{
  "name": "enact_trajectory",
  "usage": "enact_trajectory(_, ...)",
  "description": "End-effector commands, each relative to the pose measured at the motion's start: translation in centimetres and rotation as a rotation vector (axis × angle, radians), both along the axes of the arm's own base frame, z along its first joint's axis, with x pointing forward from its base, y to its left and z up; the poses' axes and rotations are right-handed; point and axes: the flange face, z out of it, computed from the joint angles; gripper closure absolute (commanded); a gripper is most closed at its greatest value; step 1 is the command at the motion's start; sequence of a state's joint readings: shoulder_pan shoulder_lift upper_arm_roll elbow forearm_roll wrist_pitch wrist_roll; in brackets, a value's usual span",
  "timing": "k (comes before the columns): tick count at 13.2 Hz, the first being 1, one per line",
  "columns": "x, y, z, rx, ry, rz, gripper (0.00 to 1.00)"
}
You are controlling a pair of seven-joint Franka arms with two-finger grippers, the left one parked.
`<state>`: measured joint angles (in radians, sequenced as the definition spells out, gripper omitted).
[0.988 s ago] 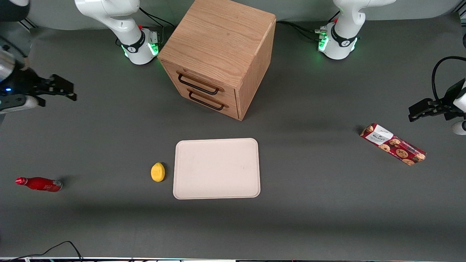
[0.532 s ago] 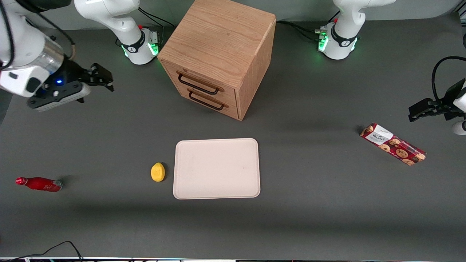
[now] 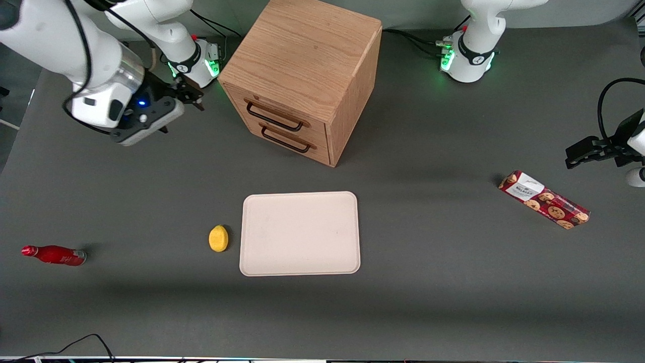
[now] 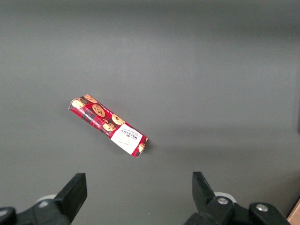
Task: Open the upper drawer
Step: 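Move the right gripper toward the upper drawer's black handle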
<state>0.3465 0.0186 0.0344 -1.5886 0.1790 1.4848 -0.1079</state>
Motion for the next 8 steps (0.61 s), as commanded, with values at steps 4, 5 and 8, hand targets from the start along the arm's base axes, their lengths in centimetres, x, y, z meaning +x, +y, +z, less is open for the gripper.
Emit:
enact_trajectory(4, 0.1, 4.4, -5.4, 0.134, 0.122, 0.22, 0.0)
enact_trajectory(5, 0.6, 4.3, -6.3, 0.139, 0.129, 0.251, 0.0)
enact_trajectory(8, 1.3, 5.1, -8.5, 0.133, 0.144, 0.253, 0.0)
